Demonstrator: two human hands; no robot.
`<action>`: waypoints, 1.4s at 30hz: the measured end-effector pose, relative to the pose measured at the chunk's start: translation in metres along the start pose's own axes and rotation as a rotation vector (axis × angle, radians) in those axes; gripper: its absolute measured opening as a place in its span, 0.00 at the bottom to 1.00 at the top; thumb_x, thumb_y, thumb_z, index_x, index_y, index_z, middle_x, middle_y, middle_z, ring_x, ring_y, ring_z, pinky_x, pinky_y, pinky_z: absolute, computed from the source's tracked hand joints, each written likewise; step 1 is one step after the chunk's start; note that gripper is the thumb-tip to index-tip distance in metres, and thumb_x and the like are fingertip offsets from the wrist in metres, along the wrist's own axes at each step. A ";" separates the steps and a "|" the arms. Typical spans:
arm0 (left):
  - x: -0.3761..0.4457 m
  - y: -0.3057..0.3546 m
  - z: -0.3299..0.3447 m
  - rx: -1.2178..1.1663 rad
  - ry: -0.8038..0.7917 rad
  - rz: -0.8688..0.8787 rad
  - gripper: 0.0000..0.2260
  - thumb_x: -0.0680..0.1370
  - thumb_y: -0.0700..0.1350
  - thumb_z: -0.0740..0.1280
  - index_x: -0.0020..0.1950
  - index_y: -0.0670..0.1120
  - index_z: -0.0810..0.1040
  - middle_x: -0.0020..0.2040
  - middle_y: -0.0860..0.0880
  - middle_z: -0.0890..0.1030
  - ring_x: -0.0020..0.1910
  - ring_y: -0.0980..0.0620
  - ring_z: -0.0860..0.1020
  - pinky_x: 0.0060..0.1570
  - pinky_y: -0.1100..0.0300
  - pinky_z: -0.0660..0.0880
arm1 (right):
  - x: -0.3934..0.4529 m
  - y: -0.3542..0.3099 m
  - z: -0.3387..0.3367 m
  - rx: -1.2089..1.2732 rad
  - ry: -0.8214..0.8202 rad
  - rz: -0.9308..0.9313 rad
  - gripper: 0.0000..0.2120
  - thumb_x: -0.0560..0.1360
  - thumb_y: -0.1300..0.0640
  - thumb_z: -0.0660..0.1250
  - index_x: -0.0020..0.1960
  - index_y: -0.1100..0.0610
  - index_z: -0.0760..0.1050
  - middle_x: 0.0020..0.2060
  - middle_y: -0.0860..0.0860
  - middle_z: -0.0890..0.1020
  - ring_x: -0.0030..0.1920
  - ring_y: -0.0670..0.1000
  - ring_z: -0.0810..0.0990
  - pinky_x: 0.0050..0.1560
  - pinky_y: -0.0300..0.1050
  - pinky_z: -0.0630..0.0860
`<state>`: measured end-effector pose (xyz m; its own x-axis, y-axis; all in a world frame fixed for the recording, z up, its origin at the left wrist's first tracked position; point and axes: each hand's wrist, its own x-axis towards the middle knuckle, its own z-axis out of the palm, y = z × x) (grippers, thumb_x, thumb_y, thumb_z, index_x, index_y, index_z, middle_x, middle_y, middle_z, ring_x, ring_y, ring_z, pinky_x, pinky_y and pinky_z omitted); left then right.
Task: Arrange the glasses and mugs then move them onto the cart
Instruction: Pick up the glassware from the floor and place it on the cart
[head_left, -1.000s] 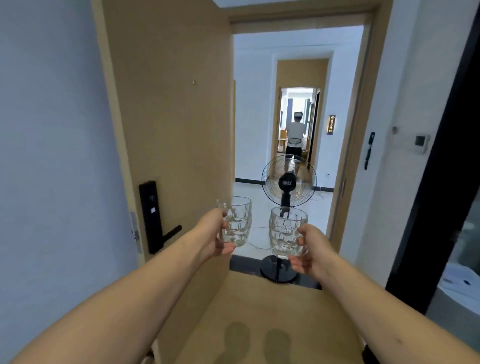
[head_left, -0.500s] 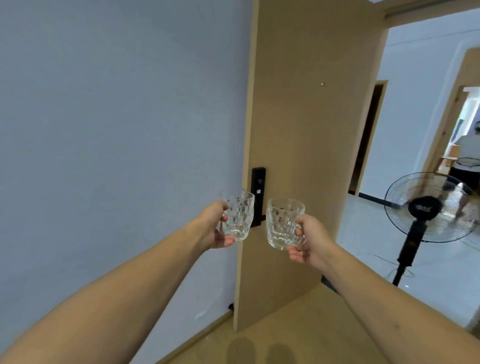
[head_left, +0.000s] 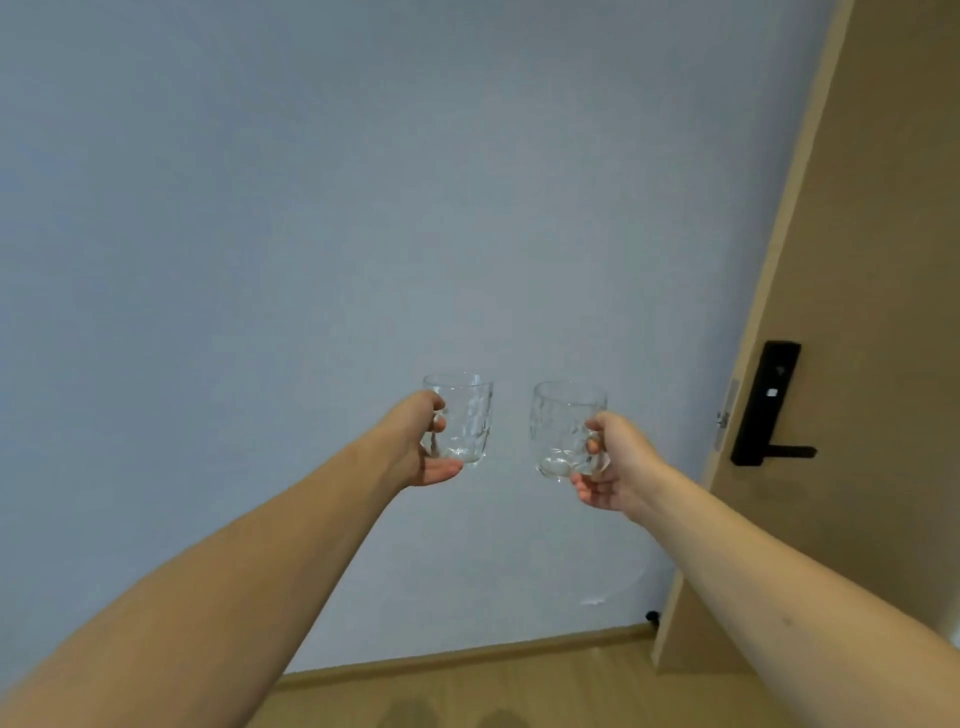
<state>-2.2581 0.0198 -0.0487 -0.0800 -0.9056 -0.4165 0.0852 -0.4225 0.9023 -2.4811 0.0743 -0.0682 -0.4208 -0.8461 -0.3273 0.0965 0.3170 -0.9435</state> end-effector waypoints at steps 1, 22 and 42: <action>-0.004 0.002 -0.029 0.002 0.030 0.002 0.09 0.80 0.49 0.63 0.44 0.45 0.72 0.53 0.39 0.76 0.46 0.37 0.82 0.52 0.48 0.83 | -0.007 0.002 0.026 -0.006 -0.031 0.004 0.14 0.75 0.49 0.61 0.34 0.53 0.65 0.33 0.58 0.76 0.29 0.55 0.74 0.33 0.43 0.75; -0.107 -0.015 -0.549 -0.342 0.560 0.026 0.07 0.80 0.47 0.64 0.51 0.44 0.74 0.60 0.39 0.75 0.56 0.34 0.81 0.52 0.45 0.82 | -0.178 0.066 0.544 -0.280 -0.661 0.092 0.11 0.76 0.49 0.62 0.40 0.56 0.69 0.41 0.63 0.78 0.35 0.58 0.78 0.35 0.46 0.79; -0.160 -0.006 -0.833 -0.560 1.228 -0.072 0.12 0.81 0.52 0.62 0.49 0.43 0.74 0.56 0.33 0.76 0.43 0.42 0.80 0.48 0.50 0.80 | -0.292 0.084 0.928 -0.583 -1.298 0.040 0.15 0.80 0.46 0.60 0.43 0.57 0.70 0.39 0.61 0.79 0.36 0.56 0.77 0.38 0.46 0.78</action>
<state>-1.4184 0.1363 -0.0797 0.8057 -0.2039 -0.5561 0.5326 -0.1616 0.8308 -1.5127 -0.0498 -0.0998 0.7162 -0.5176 -0.4682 -0.4251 0.2085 -0.8808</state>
